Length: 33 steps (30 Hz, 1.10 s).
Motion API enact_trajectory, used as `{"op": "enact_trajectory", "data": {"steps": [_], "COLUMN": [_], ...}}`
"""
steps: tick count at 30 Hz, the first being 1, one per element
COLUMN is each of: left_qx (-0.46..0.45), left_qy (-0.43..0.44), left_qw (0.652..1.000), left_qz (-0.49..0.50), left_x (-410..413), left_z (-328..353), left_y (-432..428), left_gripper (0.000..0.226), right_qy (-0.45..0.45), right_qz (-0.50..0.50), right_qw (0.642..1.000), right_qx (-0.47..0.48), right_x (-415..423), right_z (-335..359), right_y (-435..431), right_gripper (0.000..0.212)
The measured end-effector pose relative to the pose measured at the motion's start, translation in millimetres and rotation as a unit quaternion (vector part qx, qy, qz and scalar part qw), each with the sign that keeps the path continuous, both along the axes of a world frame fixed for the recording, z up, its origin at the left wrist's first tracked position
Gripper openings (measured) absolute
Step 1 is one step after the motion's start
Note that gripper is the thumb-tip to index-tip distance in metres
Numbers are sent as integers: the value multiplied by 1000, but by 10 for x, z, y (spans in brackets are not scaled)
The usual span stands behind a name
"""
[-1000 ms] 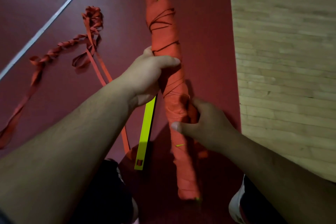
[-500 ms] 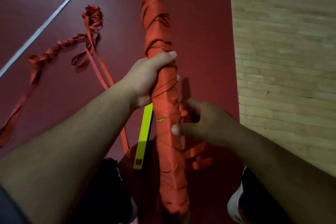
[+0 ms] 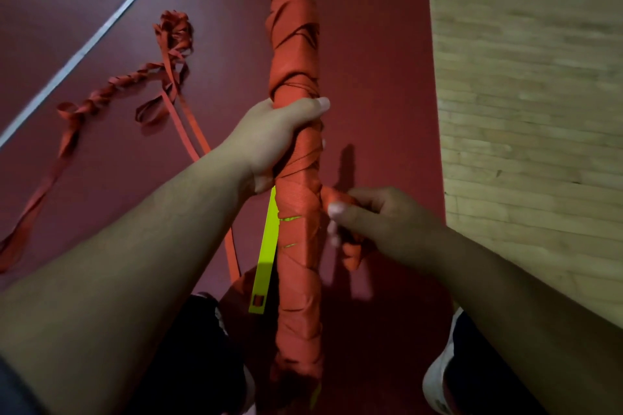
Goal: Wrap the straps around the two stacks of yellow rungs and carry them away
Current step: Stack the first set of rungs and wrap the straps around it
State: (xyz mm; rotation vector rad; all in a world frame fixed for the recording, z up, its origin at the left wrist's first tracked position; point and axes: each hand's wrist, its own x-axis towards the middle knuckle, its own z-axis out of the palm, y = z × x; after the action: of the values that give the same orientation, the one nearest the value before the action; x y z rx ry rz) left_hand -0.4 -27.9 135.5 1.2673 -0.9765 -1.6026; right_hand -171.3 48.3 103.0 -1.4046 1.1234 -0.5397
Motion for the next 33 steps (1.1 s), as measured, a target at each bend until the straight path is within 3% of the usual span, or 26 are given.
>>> {"op": "enact_trajectory", "data": {"steps": [2,4,8,11,14,16,18,22,27,31,33], "left_qx": [-5,-9,-1,25,-20,-17,5,34,39,40,37], "left_qy": [0,9,52,154,208,212,197,160,90,58,57], "left_qw": [1000,998,993,987,974,969,973,984,991,993,993], "left_qz": [29,61,110,30,-89,-129,-123,-74,-90,-99,-94], "left_x": [-22,-61,-113,-48,69,71,20,-13,114,223,251], "left_z": [-32,-61,-119,-61,-59,-95,-152,-121,-59,-36,-35], "left_y": [-15,-10,-20,-50,-35,17,40,-4,-67,-114,-134], "left_gripper": [15,18,29,28,7,21,36,40,24,34,32], "right_qy": [65,62,56,118,-8,-116,-147,-13,84,161,156], "right_qz": [-13,-15,-64,-114,-123,-103,-68,-45,-39,21,37], "right_qw": [996,995,994,980,992,988,985,999,993,978,979], "right_qx": [-65,-71,-66,-116,-40,21,52,-11,-74,-133,-128], "right_x": [12,62,132,101,51,42,60,10,-49,-151,-195], "right_z": [-35,-38,-57,-86,-61,-11,36,45,58,152,215], "right_y": [2,54,118,68,23,39,44,-21,-95,-117,-109], "right_gripper": [29,21,40,31,32,33,33,36,61,29,23]}}
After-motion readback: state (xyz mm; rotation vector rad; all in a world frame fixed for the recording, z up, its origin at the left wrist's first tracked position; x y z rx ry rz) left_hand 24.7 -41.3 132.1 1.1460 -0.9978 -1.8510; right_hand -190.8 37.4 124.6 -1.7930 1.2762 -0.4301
